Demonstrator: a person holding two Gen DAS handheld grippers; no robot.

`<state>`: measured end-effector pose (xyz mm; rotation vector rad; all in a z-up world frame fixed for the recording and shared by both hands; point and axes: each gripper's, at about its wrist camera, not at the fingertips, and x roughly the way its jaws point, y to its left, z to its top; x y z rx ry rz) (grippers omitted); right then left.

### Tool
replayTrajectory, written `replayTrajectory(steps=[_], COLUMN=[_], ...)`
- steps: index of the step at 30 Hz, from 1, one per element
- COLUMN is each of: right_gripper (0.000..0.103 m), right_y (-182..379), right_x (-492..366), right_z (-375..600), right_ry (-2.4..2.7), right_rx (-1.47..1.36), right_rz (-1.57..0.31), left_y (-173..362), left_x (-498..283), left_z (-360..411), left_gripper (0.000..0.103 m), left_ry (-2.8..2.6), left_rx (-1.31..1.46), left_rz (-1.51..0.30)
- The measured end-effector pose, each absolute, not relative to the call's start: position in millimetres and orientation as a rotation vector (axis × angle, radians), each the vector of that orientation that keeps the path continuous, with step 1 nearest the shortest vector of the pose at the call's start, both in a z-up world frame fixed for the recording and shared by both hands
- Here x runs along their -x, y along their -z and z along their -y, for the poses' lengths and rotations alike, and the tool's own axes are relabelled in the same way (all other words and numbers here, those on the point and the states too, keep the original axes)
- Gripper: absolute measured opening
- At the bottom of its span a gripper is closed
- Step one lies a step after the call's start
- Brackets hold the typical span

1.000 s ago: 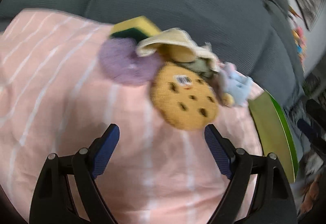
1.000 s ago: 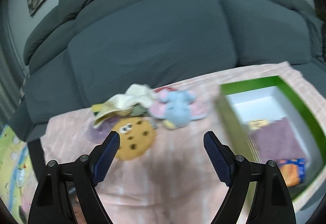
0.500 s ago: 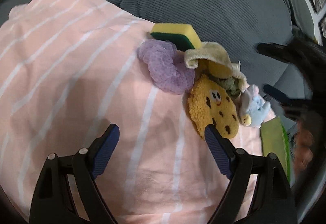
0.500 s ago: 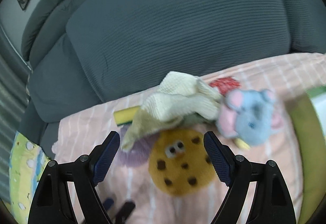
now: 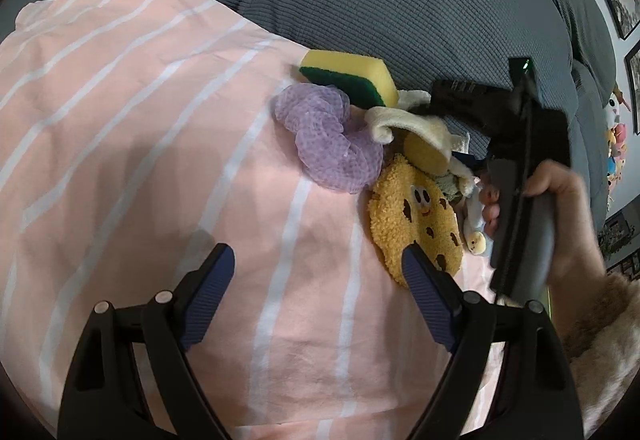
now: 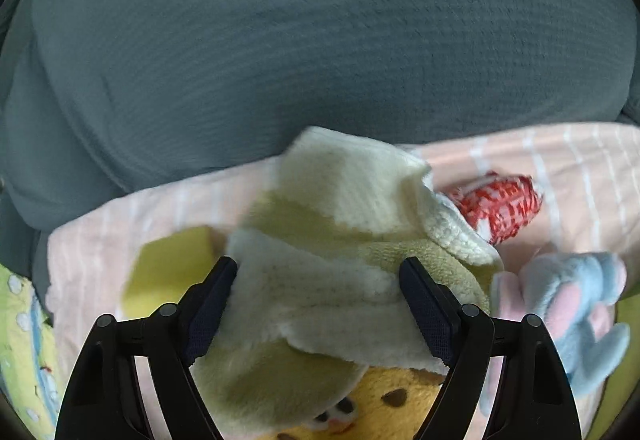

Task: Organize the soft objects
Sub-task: 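Grasp the cream-and-yellow knitted cloth with the right gripper, then lift the knitted cloth off the pile with the right gripper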

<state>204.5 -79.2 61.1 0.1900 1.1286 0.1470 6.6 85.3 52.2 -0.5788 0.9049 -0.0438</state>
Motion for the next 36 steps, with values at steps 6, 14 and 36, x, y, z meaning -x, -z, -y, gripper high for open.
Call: replayTrajectory(steps=[6,14,36], right_gripper=[0.019,0.019,0.019], right_y=[-69.4,-189.4,-85.7], right_x=[-183.9,-89.6,-6.1], right_z=[91.4,122.8,146.3], right_ry=[-0.179,-0.326,-0.327], right_rx=[-0.178,-0.203,-0.191], right_rz=[-1.103,-0.857,-1.205], left_y=[-51.0,-47.6,-45.5], left_x=[-7.1,-7.9,-0.5], left_z=[-87.7,-91.1,-87.2], left_gripper=[0.085,0.085,0.085], left_ry=[0.048,0.008,0.001], left_rx=[0.596,0.604,0.541], left_rz=[-0.906,-0.914,-0.924])
